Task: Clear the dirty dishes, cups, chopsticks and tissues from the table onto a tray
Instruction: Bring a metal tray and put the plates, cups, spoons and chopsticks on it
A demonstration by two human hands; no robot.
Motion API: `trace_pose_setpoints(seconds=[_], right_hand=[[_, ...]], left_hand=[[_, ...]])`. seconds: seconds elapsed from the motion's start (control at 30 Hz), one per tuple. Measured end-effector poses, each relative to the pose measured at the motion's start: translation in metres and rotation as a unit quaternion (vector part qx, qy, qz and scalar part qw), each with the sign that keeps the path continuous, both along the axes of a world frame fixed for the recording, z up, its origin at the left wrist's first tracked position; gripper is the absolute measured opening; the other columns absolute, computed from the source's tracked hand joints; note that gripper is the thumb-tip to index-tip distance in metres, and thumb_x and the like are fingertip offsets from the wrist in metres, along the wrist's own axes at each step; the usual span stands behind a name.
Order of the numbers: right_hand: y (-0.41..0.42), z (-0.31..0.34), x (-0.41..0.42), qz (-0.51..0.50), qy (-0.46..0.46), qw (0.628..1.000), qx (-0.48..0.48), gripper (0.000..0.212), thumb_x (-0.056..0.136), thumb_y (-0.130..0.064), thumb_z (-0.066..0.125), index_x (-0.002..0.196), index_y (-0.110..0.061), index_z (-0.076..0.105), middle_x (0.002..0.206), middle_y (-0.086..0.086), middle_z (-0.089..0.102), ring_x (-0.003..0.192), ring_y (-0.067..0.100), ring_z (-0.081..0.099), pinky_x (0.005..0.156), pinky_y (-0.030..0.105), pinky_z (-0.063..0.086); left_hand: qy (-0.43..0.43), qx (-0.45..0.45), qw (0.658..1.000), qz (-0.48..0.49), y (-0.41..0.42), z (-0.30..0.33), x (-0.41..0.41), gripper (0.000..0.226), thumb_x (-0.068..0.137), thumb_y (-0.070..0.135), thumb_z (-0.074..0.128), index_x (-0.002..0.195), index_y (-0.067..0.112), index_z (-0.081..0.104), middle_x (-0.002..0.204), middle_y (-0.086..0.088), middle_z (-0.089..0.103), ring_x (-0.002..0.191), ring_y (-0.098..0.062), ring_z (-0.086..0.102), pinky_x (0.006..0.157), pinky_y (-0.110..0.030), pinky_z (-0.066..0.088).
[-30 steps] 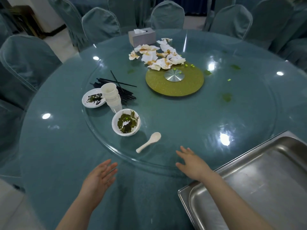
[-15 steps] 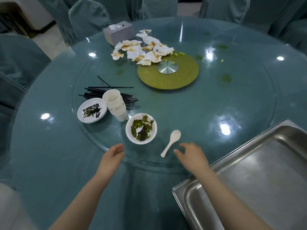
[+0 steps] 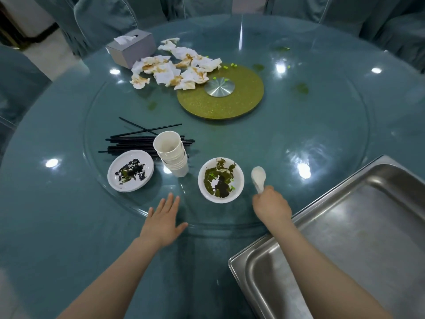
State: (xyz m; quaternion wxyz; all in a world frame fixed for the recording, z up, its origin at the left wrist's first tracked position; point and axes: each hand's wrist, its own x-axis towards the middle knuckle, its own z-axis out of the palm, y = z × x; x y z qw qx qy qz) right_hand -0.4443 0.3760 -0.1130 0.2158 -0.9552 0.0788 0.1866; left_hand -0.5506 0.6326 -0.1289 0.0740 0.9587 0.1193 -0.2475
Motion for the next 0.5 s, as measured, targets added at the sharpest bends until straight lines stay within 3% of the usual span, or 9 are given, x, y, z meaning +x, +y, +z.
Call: trace_pose_setpoints(seconds=[0.13, 0.3, 0.4, 0.5], right_hand=[[-0.017, 0.006, 0.000, -0.037, -0.037, 0.997, 0.050, 0.014, 0.097, -0.019, 0.035, 0.098, -0.005, 0.035, 0.093, 0.018, 0.058, 0.076, 0.032, 0.051, 0.065, 0.035, 0.038], [-0.045, 0.027, -0.020, -0.069, -0.138, 0.984, 0.092, 0.009, 0.097, -0.017, 0.035, 0.093, -0.010, 0.030, 0.064, 0.002, 0.042, 0.056, 0.026, 0.041, 0.054, 0.035, 0.028], [-0.076, 0.027, -0.044, -0.124, -0.142, 0.977, 0.095, 0.008, 0.096, -0.016, 0.037, 0.097, -0.009, 0.034, 0.072, 0.009, 0.046, 0.066, 0.030, 0.042, 0.060, 0.036, 0.030], [-0.107, 0.011, -0.076, -0.146, -0.102, 0.982, 0.065, 0.011, 0.096, -0.015, 0.039, 0.094, -0.006, 0.032, 0.085, 0.025, 0.057, 0.078, 0.040, 0.055, 0.065, 0.037, 0.036]], left_hand=[[0.000, -0.019, 0.999, -0.033, -0.015, -0.001, -0.001, 0.083, 0.094, 0.049, 0.044, 0.151, 0.022, -0.010, 0.158, -0.002, -0.017, 0.147, -0.022, -0.005, 0.118, -0.044, 0.008], [0.007, -0.040, 0.997, -0.061, -0.039, 0.007, 0.007, 0.082, 0.093, 0.042, 0.048, 0.152, 0.018, -0.004, 0.159, -0.005, -0.012, 0.147, -0.023, 0.001, 0.119, -0.037, 0.010], [0.006, -0.055, 0.995, -0.081, -0.047, 0.009, 0.010, 0.081, 0.092, 0.040, 0.050, 0.152, 0.018, 0.000, 0.160, -0.005, -0.008, 0.147, -0.024, 0.005, 0.119, -0.033, 0.011], [0.003, -0.080, 0.992, -0.097, -0.052, 0.010, 0.014, 0.080, 0.091, 0.038, 0.052, 0.153, 0.021, 0.005, 0.160, -0.003, -0.004, 0.146, -0.023, 0.009, 0.118, -0.031, 0.010]])
